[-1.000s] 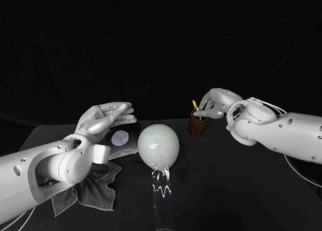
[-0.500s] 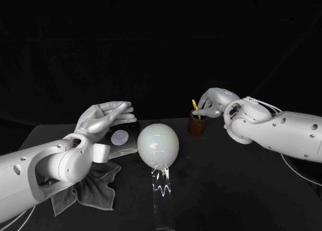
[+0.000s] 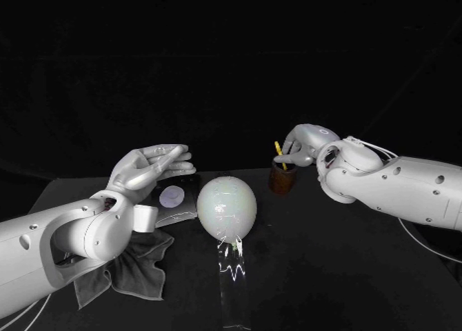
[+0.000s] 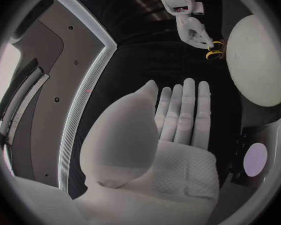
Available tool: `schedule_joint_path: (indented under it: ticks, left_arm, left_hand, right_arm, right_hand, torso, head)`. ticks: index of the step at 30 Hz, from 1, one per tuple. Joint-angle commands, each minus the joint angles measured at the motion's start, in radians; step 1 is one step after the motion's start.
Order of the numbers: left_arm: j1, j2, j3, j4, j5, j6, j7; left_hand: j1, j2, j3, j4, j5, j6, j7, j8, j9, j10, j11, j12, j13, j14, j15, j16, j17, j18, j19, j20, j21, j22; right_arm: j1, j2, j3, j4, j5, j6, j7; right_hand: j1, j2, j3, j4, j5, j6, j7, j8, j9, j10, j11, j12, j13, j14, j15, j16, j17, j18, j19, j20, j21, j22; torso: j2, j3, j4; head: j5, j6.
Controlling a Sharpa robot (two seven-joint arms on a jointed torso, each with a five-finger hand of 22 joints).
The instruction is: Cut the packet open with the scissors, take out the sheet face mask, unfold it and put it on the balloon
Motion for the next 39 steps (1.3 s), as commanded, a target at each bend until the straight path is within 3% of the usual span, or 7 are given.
schedule_joint_path:
  ticks: [1, 4, 6, 10, 16, 20, 39]
  left_arm:
    - [0.002, 0.002, 0.001, 0.001, 0.001, 0.020, 0.008]
    - [0.002, 0.002, 0.001, 0.001, 0.001, 0.021, 0.007]
    - [0.002, 0.002, 0.001, 0.001, 0.001, 0.022, 0.006]
    - [0.002, 0.001, 0.001, 0.000, 0.001, 0.022, 0.004]
    - [0.002, 0.001, 0.001, -0.001, 0.001, 0.024, 0.002]
    - [0.002, 0.001, 0.001, -0.002, 0.001, 0.025, 0.001]
    - [0.002, 0.006, 0.001, -0.012, 0.002, 0.030, -0.005]
  left_hand:
    - [-0.008, 0.000, 0.002, 0.002, 0.003, 0.000, 0.005, -0.006, -0.001, 0.006, 0.004, -0.007, 0.000, 0.005, 0.001, -0.005, 0.001, 0.010, 0.006, 0.000, -0.005, -0.001]
    - [-0.010, 0.000, 0.002, 0.002, 0.003, 0.000, 0.006, -0.007, -0.001, 0.007, 0.004, -0.008, 0.000, 0.005, 0.001, -0.005, 0.001, 0.010, 0.007, 0.000, -0.006, -0.001]
    - [-0.010, 0.000, 0.002, 0.002, 0.003, 0.000, 0.006, -0.007, -0.001, 0.007, 0.004, -0.008, 0.000, 0.005, 0.001, -0.005, 0.001, 0.010, 0.007, 0.000, -0.006, -0.001]
    - [-0.010, 0.000, 0.002, 0.002, 0.003, 0.000, 0.006, -0.007, -0.001, 0.007, 0.004, -0.008, 0.000, 0.005, 0.001, -0.005, 0.001, 0.010, 0.007, 0.000, -0.006, -0.001]
    - [-0.011, 0.000, 0.002, 0.002, 0.003, 0.000, 0.006, -0.008, -0.002, 0.007, 0.004, -0.009, 0.000, 0.005, 0.001, -0.006, 0.002, 0.010, 0.007, 0.000, -0.006, -0.002]
    - [-0.011, 0.000, 0.002, 0.002, 0.003, 0.000, 0.006, -0.008, -0.002, 0.007, 0.004, -0.009, 0.000, 0.005, 0.001, -0.006, 0.002, 0.010, 0.007, 0.000, -0.006, -0.002]
    - [-0.016, 0.003, 0.003, 0.003, 0.003, 0.000, 0.007, -0.010, -0.003, 0.008, 0.005, -0.013, 0.000, 0.004, 0.001, -0.008, 0.003, 0.010, 0.008, 0.000, -0.008, -0.003]
  right_arm:
    - [-0.004, 0.005, -0.001, -0.004, -0.033, 0.031, -0.019]
    - [-0.005, 0.004, -0.001, -0.003, -0.038, 0.029, -0.025]
    - [-0.006, 0.002, -0.002, -0.001, -0.041, 0.026, -0.030]
    - [-0.007, -0.002, -0.002, 0.003, -0.045, 0.021, -0.041]
    - [-0.007, -0.017, -0.002, 0.016, -0.054, 0.012, -0.063]
    - [-0.008, -0.027, -0.002, 0.027, -0.056, 0.000, -0.068]
    - [-0.003, -0.066, 0.002, 0.065, -0.011, -0.210, -0.022]
  right_hand:
    - [0.024, 0.003, 0.012, 0.002, 0.023, 0.008, -0.004, 0.004, 0.001, 0.010, -0.002, 0.004, 0.002, 0.043, -0.010, 0.004, -0.002, -0.009, 0.005, -0.001, 0.010, 0.007]
    - [0.046, 0.012, 0.030, 0.001, 0.037, 0.010, -0.006, 0.003, 0.000, 0.010, -0.005, 0.001, 0.002, 0.043, -0.012, 0.006, -0.002, -0.010, 0.003, -0.002, 0.014, 0.013]
    - [0.113, 0.029, 0.096, -0.005, -0.024, 0.013, -0.011, 0.002, 0.000, 0.008, -0.010, -0.006, -0.002, 0.043, -0.018, 0.011, 0.005, -0.010, 0.000, -0.004, 0.021, 0.026]
    - [0.159, 0.013, 0.180, -0.005, -0.014, 0.019, -0.012, 0.004, 0.001, 0.011, -0.012, -0.010, -0.007, 0.045, -0.018, 0.020, 0.019, -0.011, -0.003, -0.007, 0.029, 0.039]
    - [0.138, -0.083, 0.426, -0.040, 0.132, 0.017, -0.008, 0.043, 0.034, 0.031, -0.012, -0.008, -0.016, 0.047, -0.016, 0.035, 0.041, -0.012, -0.009, -0.012, 0.051, 0.076]
    - [0.067, -0.116, 0.538, -0.088, 0.143, 0.002, -0.011, 0.075, 0.063, 0.041, -0.010, -0.009, -0.016, 0.050, -0.018, 0.047, 0.062, -0.013, -0.010, -0.012, 0.061, 0.096]
    - [-0.060, -0.112, 0.721, -0.207, 0.083, -0.002, -0.031, 0.158, 0.121, 0.090, -0.033, 0.063, 0.026, 0.076, -0.038, 0.115, 0.230, -0.045, 0.089, -0.028, 0.179, 0.277]
  torso:
    - [-0.001, -0.0003, -0.0011]
    - [-0.001, -0.0006, -0.0016]
    - [-0.001, -0.0007, -0.0018]
    - [-0.001, -0.0004, -0.0024]
    - [-0.002, 0.0003, -0.0023]
    - [-0.002, 0.0004, -0.0031]
    - [-0.004, -0.0010, -0.0036]
  head:
    - [0.000, -0.001]
    - [0.000, -0.001]
    - [-0.001, -0.001]
    - [-0.001, -0.001]
    - [-0.002, -0.002]
    - [-0.003, -0.002]
    - [-0.011, 0.009]
